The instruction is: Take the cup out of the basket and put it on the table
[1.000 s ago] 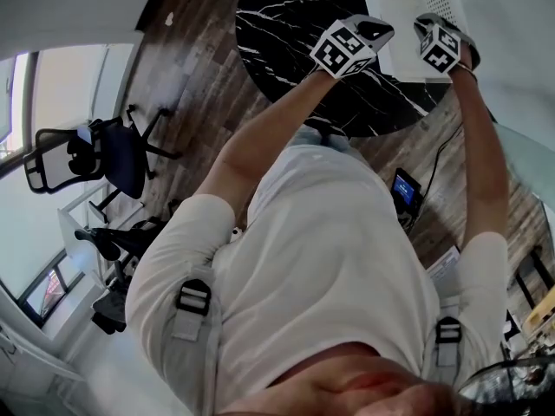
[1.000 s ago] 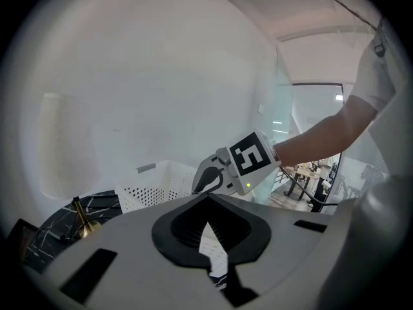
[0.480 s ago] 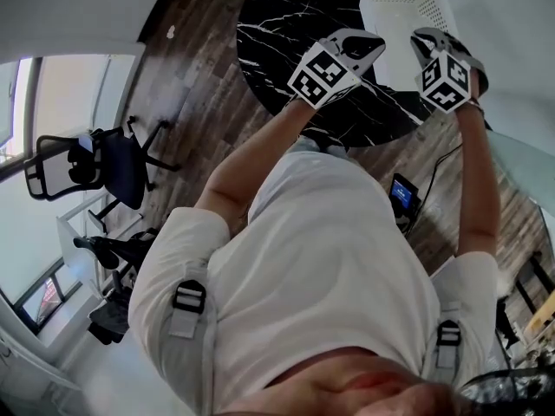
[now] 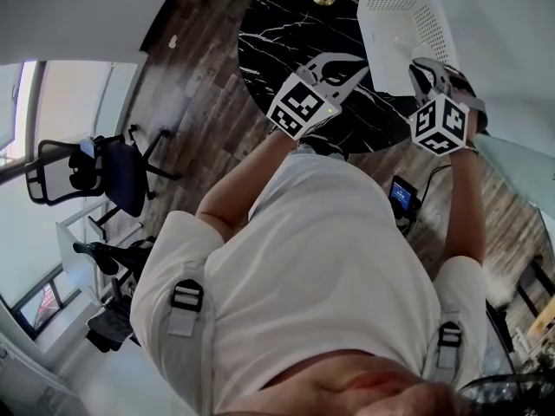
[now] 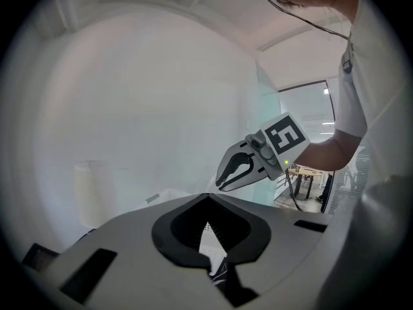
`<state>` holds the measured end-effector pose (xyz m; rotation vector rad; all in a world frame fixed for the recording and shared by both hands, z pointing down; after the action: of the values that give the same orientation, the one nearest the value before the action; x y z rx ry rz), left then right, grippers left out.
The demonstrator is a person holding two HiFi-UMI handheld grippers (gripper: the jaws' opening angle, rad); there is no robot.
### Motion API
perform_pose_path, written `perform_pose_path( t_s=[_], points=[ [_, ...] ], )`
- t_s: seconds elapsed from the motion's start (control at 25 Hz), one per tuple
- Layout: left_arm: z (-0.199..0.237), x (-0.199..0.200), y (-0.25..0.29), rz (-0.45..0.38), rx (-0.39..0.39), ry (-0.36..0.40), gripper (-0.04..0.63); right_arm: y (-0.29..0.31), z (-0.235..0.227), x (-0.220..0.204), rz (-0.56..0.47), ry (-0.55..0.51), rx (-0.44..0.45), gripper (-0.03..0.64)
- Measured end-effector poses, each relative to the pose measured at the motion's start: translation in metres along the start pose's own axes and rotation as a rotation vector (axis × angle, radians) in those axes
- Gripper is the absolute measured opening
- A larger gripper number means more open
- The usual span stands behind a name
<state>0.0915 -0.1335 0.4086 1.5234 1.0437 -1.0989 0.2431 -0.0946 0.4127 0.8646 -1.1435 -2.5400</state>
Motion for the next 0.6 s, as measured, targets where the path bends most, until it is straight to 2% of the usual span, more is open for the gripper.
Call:
perform_pose_path(
  t_s=[0.28, 0.6],
  points=[
    [0.007, -0.001, -0.01, 0.006, 0.042, 0.011, 0.005, -0.003, 0.001, 0.017, -0.02, -0.052, -0.004, 0.034],
    [0.023, -0.012, -0.047, 0.038, 0.145, -0.012, 0.005, 0.015, 0.016, 0.06, -0.087, -0.135, 0.06, 0.034]
  ],
)
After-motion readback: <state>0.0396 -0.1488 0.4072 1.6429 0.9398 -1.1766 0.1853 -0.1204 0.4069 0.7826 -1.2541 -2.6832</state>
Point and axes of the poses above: the fingertips, and each gripper's own axes: y forward along the fingers, z to its left, x out of its top, the point moved 6 cm from there along -y, backward along the fingers, and after that the axes turned 12 degrees about y, right-handed, at the moved point
